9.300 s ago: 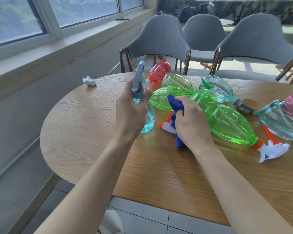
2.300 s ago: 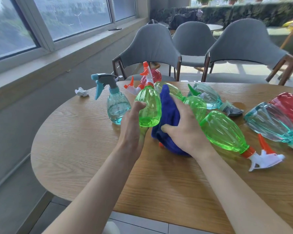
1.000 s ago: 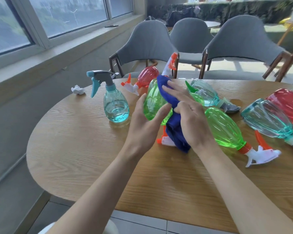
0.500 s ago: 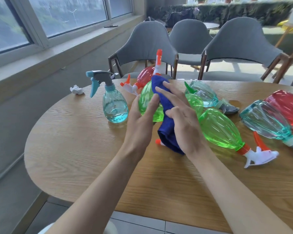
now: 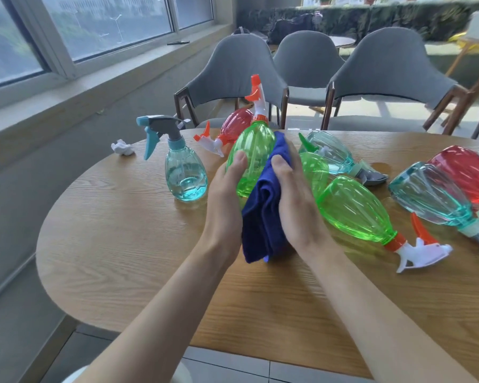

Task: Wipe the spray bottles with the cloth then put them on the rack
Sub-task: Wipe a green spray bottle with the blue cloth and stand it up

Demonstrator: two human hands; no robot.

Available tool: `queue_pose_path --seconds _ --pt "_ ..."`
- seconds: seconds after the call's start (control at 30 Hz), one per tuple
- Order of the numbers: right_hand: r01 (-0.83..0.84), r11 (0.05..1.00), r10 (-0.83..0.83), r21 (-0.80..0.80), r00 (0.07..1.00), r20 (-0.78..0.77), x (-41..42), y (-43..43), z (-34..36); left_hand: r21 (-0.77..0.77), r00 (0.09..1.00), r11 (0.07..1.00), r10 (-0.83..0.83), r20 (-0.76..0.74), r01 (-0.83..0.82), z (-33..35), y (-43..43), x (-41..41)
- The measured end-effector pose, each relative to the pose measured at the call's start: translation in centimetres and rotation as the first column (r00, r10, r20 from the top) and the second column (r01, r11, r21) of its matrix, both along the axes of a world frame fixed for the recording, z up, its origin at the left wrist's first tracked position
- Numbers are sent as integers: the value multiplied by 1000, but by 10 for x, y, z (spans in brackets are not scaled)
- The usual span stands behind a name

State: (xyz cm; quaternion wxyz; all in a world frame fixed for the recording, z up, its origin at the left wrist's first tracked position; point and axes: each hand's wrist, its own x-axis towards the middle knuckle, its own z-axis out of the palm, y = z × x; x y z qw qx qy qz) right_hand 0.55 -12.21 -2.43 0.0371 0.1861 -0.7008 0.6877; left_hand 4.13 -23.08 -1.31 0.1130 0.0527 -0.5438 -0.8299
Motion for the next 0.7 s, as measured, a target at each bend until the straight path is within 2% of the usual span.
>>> queue_pose_path --seconds 0.07,0.17,0.27,0.37,0.43,0.53,0.7 --pt "-9 999 9 45 1000 -7 5 -3 -2 -49 1000 999 24 2 -24 0 -3 -2" --pt "-46 994 52 -99 997 57 -5 2 2 -170 999 985 0 -50 -8 -3 -7 -2" --pt "-40 931 147 -362 951 271 -11 11 8 -240 995 969 -80 -60 64 -8 -6 0" --pt "15 899 192 -438 885 423 -11 12 5 -395 994 914 -107 -3 97 -11 -6 0" --pt "56 886 159 -460 896 415 -12 11 1 -535 998 843 -63 11 59 -13 -6 -1" --pt "140 887 23 -440 938 345 -10 9 3 -689 997 721 23 -78 -71 -13 -4 0" --pt "127 933 -39 -337 966 257 -1 4 8 -662 987 734 75 -144 -152 -7 5 2"
